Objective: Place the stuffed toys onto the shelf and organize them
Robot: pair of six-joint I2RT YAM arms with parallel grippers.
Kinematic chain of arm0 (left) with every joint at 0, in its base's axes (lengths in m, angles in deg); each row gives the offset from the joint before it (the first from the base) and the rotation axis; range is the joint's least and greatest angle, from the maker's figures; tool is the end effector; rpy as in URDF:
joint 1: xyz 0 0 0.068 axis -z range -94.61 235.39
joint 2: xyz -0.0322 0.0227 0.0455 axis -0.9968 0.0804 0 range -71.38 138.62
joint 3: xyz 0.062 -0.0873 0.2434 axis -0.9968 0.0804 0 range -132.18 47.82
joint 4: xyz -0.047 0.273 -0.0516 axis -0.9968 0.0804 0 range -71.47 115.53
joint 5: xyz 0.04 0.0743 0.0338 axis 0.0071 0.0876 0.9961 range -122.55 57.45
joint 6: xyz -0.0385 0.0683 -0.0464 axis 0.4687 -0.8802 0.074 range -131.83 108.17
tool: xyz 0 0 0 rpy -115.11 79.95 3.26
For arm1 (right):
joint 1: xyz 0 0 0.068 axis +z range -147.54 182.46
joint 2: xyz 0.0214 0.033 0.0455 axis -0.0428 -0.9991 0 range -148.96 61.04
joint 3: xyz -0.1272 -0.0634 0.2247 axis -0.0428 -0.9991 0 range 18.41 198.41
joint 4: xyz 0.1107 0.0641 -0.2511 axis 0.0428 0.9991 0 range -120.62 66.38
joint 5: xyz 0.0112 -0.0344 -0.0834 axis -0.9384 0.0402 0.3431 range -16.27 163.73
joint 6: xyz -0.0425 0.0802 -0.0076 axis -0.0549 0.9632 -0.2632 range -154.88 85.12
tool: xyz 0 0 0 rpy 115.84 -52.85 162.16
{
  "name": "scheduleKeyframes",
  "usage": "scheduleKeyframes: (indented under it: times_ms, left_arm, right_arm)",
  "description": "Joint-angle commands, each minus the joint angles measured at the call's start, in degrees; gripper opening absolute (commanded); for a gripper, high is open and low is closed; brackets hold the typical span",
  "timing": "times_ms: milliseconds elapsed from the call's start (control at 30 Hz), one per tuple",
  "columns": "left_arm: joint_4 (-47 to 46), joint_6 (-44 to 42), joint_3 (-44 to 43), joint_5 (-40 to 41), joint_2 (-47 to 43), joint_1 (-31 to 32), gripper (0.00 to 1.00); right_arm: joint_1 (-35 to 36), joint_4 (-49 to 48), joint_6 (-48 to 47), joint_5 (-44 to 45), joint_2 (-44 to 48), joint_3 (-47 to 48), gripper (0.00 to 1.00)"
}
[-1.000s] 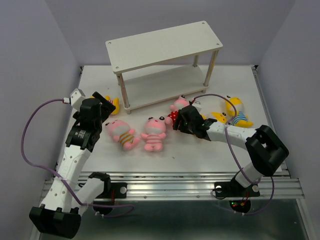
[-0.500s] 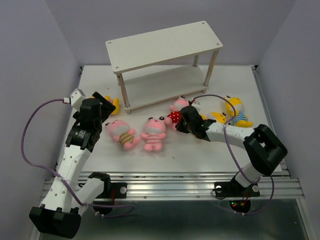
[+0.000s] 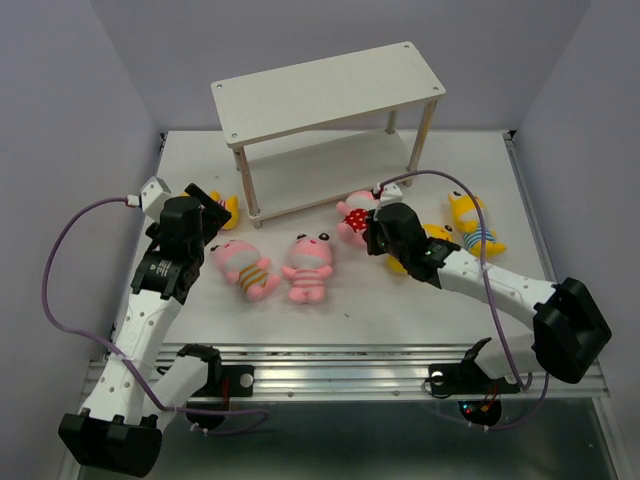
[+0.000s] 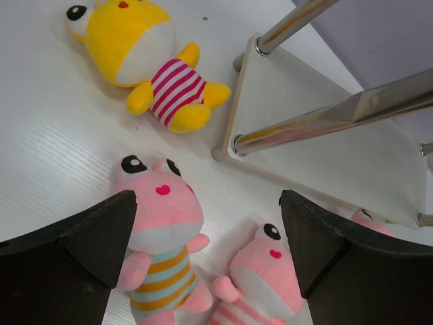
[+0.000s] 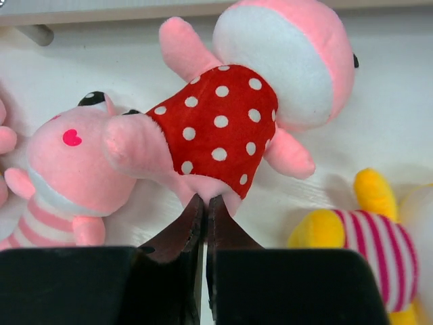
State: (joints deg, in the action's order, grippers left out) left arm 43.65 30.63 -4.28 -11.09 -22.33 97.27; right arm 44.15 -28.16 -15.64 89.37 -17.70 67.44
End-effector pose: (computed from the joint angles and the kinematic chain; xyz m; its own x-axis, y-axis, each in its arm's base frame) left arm 0.2544 -0.0230 0.3251 -0.1768 -0.6049 -0.7764 -0.3516 0.7756 -0.5242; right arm 0.2837 0.2232 0.2042 -0.5302 -0.0474 -0.8466 -0.3129 0.9389 0.1433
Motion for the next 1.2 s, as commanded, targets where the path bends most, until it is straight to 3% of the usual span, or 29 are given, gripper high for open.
scheduleKeyframes:
  times_ms: [0, 233, 467, 667, 833, 1000, 1167]
  left_arm:
    - [-1.92, -1.06, 0.42, 1.05, -0.28, -0.10, 0.99]
    - [-2.27, -1.41, 0.24, 0.61, 0.60, -0.10, 0.99]
    - [-2.10, -1.59, 0.06, 0.61, 0.69, -0.10, 0.99]
    - [-2.10, -1.59, 0.24, 1.05, 0.42, -0.19, 0.99]
    - [-1.92, -1.59, 0.33, 1.22, 0.42, -0.19, 0.99]
    - [-1.75, -1.68, 0.24, 1.49, 0.86, -0.28, 0.99]
    - [-1.57, -1.59, 0.15, 1.66, 1.21, -0.19, 0.99]
  right_arm:
    - [0.23, -2.63, -15.89, 1.68, 4.72, 2.55, 0.01]
    - [0.23, -4.45, -31.43, 2.38, 7.72, 3.87, 0.01]
    - [0.23, -5.01, -38.66, 2.11, 5.09, 9.32, 0.01]
    - [-0.38, -5.53, -37.10, 1.50, -0.44, 14.06, 0.01]
    - [-1.44, -12.29, -35.50, 2.91, -4.49, 13.90, 0.01]
    - [-6.44, -18.27, -36.65, -3.93, -7.83, 13.01, 0.01]
    - [-11.54, -20.03, -37.09, -4.12, -12.74, 14.77, 0.01]
